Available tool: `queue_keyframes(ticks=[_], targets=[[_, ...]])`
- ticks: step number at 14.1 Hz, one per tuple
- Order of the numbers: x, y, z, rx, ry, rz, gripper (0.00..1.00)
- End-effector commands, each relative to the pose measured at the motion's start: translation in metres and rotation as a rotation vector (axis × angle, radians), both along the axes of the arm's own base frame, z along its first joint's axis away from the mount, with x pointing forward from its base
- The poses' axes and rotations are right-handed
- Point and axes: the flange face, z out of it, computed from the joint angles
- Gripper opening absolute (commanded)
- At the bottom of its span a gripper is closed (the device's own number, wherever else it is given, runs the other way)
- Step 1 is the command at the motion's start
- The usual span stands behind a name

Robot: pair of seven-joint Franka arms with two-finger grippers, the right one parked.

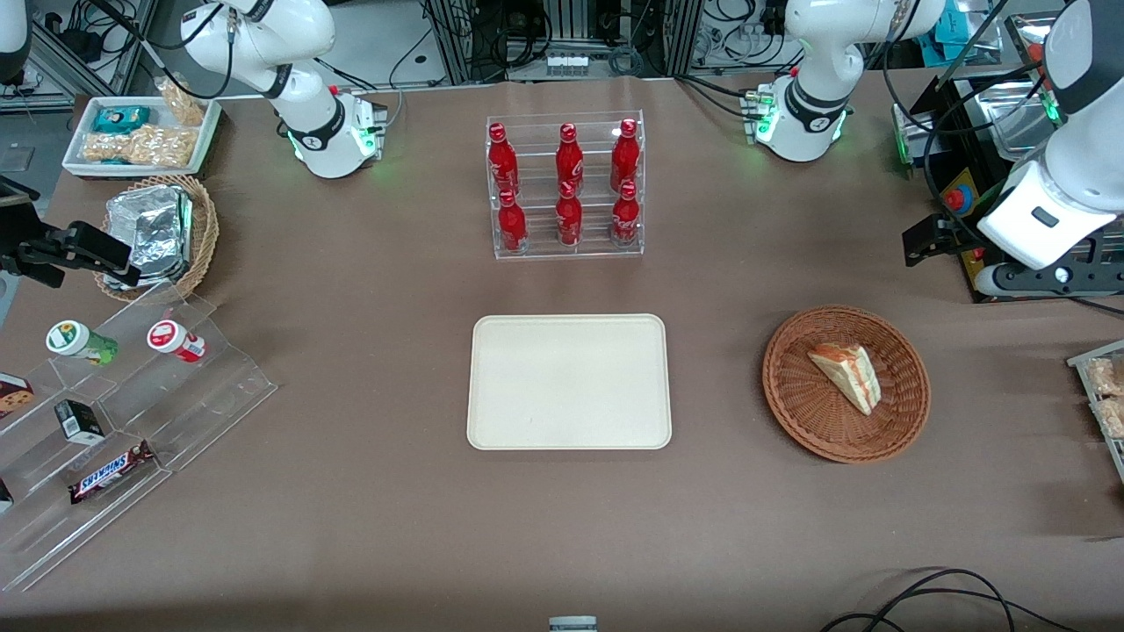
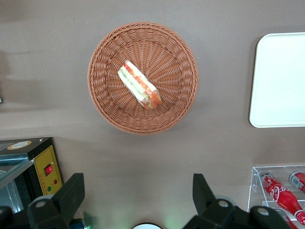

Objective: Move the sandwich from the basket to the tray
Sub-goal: 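Move the left gripper down over the sandwich in the wicker basket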

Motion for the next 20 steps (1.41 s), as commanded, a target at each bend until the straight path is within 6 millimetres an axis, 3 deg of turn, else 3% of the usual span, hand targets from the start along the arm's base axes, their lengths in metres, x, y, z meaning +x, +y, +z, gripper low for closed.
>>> queue_keyframes(ticks=[1, 9, 11, 16, 20], targets=[[0.004, -0.002, 0.003, -0.014, 0.009, -0.006, 1.00], [0.005, -0.004, -0.008, -0.013, 0.034, -0.016, 1.00], [0.011, -0.004, -0.031, -0.011, 0.077, -0.006, 1.00], [0.036, -0.004, -0.132, -0.009, 0.124, -0.006, 1.00], [0.028, -0.001, -0.206, -0.007, 0.040, 0.021, 1.00]])
